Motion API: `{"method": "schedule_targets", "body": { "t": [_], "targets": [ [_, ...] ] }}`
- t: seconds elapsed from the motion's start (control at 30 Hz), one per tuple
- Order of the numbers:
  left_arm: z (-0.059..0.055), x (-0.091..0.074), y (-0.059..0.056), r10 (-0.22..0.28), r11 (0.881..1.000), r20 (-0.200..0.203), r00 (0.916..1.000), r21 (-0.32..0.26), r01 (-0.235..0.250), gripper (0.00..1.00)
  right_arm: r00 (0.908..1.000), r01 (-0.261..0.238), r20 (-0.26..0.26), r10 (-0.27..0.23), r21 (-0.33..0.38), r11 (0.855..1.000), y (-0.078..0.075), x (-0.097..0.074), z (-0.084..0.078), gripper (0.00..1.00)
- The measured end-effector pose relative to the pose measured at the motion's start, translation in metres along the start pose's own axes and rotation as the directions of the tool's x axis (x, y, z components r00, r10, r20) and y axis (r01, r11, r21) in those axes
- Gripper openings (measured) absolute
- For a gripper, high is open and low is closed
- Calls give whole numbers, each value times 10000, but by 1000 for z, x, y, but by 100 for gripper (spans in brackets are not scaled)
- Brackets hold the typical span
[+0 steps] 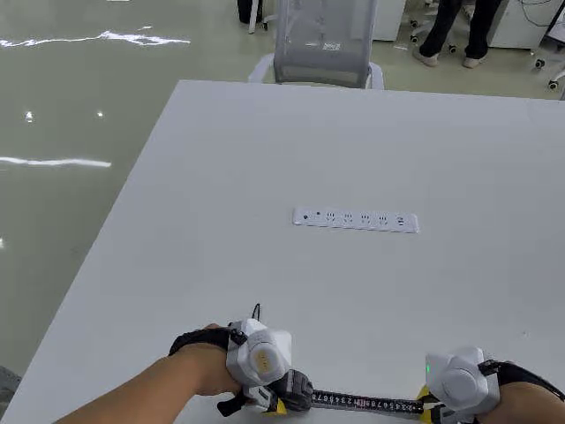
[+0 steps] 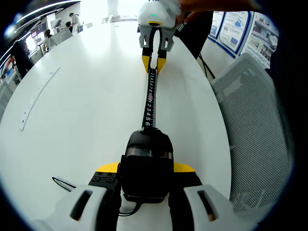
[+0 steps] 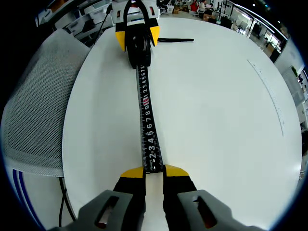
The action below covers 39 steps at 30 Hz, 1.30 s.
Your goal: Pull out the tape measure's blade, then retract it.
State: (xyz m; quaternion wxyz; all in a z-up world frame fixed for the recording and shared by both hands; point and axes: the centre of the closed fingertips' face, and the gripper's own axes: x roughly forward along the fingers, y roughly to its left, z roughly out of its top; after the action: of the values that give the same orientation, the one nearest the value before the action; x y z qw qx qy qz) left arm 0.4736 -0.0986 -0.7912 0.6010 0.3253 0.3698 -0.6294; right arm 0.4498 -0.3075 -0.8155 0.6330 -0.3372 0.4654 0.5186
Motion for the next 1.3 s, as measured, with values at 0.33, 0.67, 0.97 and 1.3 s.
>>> {"method": "schedule_targets", "body": {
  "t": [0.33, 0.67, 0.97, 1.3],
  "targets": [
    [0, 0, 0, 9, 10000, -7, 10000, 1, -9, 34, 10000, 55, -12, -55, 11, 10000, 0, -2, -5, 11],
    [0, 0, 0, 5, 10000, -3, 10000, 7, -5, 34, 9999, 77, -98, -76, 85, 9999, -1, -3, -12, 11],
    [0, 0, 0, 0, 10000, 3, 10000, -3, 0, 34, 9998, 133, -115, -131, 143, 9998, -2, -5, -15, 11],
    [0, 1, 0, 9, 10000, -23, 10000, 20, -9, 34, 9997, 143, -179, -139, 209, 9997, -2, -8, -20, 11]
  ]
}}
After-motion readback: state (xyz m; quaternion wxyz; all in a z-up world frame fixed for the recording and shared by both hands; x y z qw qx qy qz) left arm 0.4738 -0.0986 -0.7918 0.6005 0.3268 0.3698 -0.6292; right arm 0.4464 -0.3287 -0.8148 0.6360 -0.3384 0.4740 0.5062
